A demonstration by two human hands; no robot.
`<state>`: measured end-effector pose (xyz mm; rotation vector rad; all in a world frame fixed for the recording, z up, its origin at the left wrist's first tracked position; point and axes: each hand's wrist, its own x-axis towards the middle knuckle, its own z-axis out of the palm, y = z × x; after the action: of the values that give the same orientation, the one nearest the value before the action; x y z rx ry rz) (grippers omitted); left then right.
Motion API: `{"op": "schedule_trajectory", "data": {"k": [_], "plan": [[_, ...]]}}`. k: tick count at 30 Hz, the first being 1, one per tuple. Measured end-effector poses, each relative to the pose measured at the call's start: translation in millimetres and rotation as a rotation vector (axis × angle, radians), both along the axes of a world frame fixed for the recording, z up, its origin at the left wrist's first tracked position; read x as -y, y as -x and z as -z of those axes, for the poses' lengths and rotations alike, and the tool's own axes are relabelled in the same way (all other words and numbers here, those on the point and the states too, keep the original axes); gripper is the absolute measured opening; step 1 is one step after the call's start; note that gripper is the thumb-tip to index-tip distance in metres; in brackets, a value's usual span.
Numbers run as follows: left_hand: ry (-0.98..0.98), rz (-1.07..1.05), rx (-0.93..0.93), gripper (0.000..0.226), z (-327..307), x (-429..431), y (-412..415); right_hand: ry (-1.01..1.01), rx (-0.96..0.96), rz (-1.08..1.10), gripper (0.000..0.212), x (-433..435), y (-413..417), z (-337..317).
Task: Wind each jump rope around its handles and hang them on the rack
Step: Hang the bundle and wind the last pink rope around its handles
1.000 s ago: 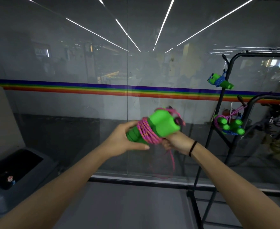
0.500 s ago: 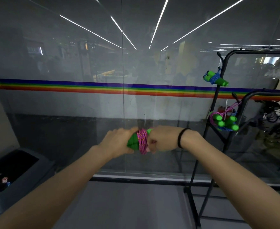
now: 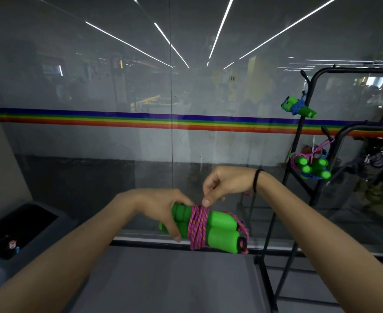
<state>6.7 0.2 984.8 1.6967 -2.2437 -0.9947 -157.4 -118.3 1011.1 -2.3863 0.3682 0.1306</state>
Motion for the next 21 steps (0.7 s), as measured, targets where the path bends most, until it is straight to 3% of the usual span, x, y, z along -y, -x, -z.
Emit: {"op": "schedule_trajectory", "data": {"k": [3, 6, 9, 11, 13, 15, 18, 20, 21], "plan": [[-0.062, 0.031, -0.214, 0.041, 1, -3, 2, -0.142, 0.115, 0.040, 0.014, 7, -2, 7], [-0.017, -0.014, -0.455, 0.043, 5, -1, -4, -0.261, 0.278, 0.147, 0.036, 10, -1, 16], [0.063, -0.078, -0.746, 0.036, 12, 2, -7, -0.275, 0.442, 0.337, 0.012, 7, -6, 29], [0.130, -0.162, -0.893, 0.033, 17, 5, -4, -0.318, 0.475, 0.375, 0.034, 5, -14, 35], [0.193, -0.297, -1.018, 0.026, 21, 10, 1, -0.323, 0.470, 0.408, 0.039, 1, -18, 39], [0.222, -0.472, -1.095, 0.020, 23, 15, 6, -0.253, 0.427, 0.443, 0.038, -5, -19, 38], [0.194, -0.702, -1.139, 0.010, 23, 18, 15, 0.115, 0.374, 0.493, 0.032, -14, -24, 41], [0.241, -0.782, -1.002, 0.013, 27, 19, 19, 0.393, 0.329, 0.537, 0.027, -17, -25, 42], [0.297, -0.804, -0.849, 0.017, 30, 20, 18, 0.427, 0.319, 0.573, 0.026, -17, -25, 43]]}}
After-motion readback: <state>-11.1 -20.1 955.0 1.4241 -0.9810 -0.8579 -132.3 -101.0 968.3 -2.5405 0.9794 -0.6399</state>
